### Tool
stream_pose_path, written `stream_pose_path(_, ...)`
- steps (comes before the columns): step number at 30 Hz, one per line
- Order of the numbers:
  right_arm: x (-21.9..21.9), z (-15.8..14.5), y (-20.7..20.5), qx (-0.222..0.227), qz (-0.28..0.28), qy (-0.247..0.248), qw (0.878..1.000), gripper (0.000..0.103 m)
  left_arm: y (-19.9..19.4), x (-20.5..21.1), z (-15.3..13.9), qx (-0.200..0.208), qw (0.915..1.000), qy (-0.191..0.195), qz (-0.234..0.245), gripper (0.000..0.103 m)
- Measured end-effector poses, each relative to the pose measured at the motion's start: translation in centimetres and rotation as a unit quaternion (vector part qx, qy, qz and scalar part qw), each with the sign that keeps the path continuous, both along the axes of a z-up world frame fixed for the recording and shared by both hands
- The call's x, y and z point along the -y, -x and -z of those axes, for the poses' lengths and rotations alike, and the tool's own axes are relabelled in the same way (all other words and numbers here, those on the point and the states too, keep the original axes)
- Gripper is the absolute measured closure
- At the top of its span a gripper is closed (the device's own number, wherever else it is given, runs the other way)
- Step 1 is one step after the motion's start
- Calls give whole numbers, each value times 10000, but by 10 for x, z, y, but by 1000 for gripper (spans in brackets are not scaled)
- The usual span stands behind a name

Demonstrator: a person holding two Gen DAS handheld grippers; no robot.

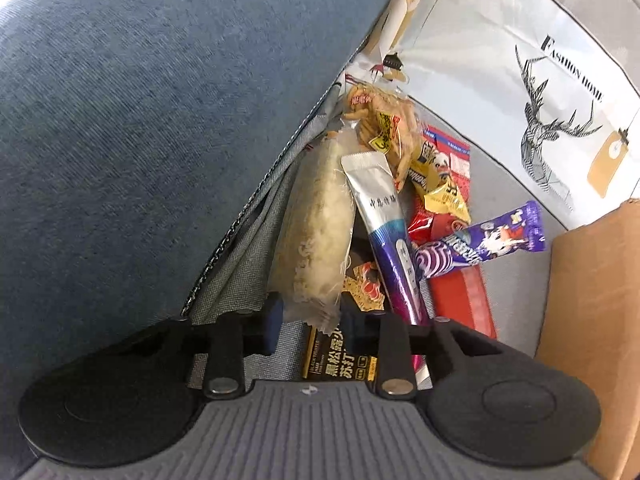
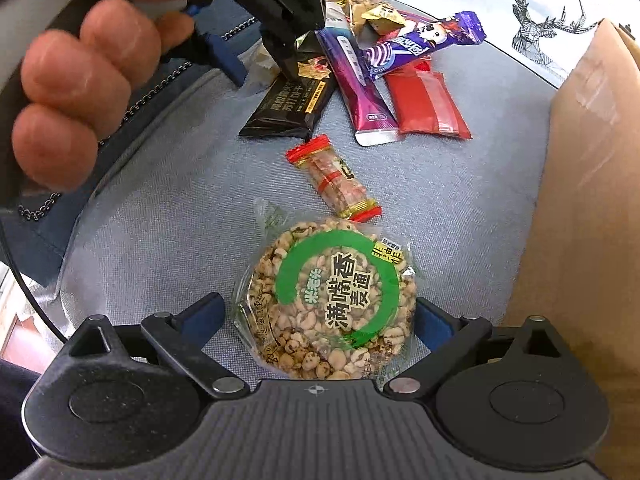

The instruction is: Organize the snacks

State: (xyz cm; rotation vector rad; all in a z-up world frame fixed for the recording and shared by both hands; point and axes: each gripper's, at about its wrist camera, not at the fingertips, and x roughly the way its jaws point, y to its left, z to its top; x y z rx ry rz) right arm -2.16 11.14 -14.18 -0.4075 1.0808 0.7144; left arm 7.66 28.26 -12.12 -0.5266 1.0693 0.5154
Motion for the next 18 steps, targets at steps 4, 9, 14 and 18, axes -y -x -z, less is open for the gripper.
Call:
stream_pose_path(4,-2,-8,3,87,-156,-80,9998,18,6,0,-17,253,9992,305,-61,73)
stream_pose_path(9,-2,-21,5,273,-83,-259,9993,20,12,3,-37,654,9952,727,21,76)
stream_pose_path(14,8,-45,-5,497,220,-575,9969,20,10,9,-48,824,9936,739,225,101)
stream_pose_path(18,16,-61,-9,620,348,-731,9948,20,9,4,-43,786,9917,1005,144,101)
